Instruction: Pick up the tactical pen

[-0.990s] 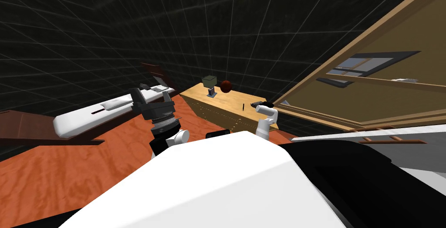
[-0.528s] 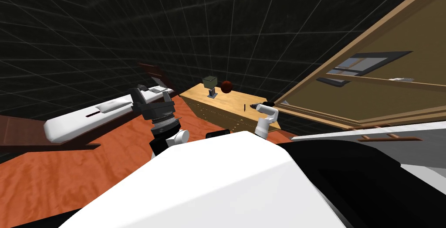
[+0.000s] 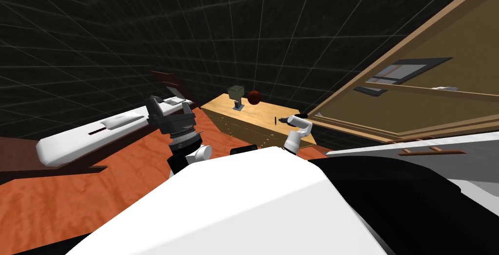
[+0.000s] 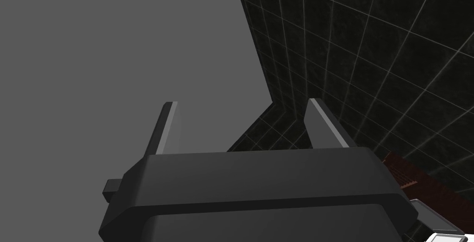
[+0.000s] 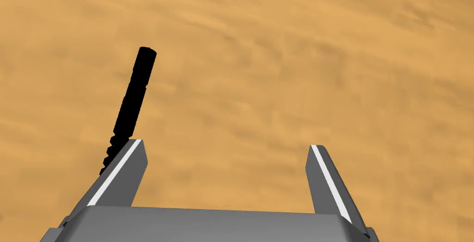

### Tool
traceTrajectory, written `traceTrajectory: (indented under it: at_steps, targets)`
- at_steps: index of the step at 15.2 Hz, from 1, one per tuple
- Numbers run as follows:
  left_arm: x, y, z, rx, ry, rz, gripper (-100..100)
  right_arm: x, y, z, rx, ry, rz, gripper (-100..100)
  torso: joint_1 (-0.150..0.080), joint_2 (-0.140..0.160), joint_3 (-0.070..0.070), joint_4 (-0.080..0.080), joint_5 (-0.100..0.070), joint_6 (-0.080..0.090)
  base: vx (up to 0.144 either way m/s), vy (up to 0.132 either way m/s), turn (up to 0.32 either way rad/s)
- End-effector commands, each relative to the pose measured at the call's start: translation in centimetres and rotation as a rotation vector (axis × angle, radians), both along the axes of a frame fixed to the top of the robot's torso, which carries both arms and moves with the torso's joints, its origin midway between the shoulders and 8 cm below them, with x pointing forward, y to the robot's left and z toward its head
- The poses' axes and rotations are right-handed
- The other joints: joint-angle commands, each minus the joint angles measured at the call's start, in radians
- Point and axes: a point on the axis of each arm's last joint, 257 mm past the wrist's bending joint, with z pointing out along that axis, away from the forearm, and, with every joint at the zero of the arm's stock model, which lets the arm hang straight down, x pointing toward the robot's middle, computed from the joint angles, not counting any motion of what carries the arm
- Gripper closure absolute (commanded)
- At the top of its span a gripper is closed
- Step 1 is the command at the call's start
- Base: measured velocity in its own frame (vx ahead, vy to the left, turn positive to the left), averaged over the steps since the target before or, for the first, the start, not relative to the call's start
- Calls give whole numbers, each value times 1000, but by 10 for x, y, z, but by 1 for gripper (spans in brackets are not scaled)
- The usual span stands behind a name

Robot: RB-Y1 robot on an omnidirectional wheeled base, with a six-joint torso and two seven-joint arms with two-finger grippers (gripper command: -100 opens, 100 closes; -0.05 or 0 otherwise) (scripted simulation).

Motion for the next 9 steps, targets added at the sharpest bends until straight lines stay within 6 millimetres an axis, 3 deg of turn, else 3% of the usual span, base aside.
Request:
traceTrajectory:
  at_steps: [1,9]
  targets:
    - [0,0,0,0,0,0,0,-3,4,-5,32,15,-11,-100,0,0,0,0,0,0,30,42,-19]
    - [0,0,0,0,0,0,0,-18,28,-28,239,67,-103,-100,-1,1,0,0,0,0,34,47,-34]
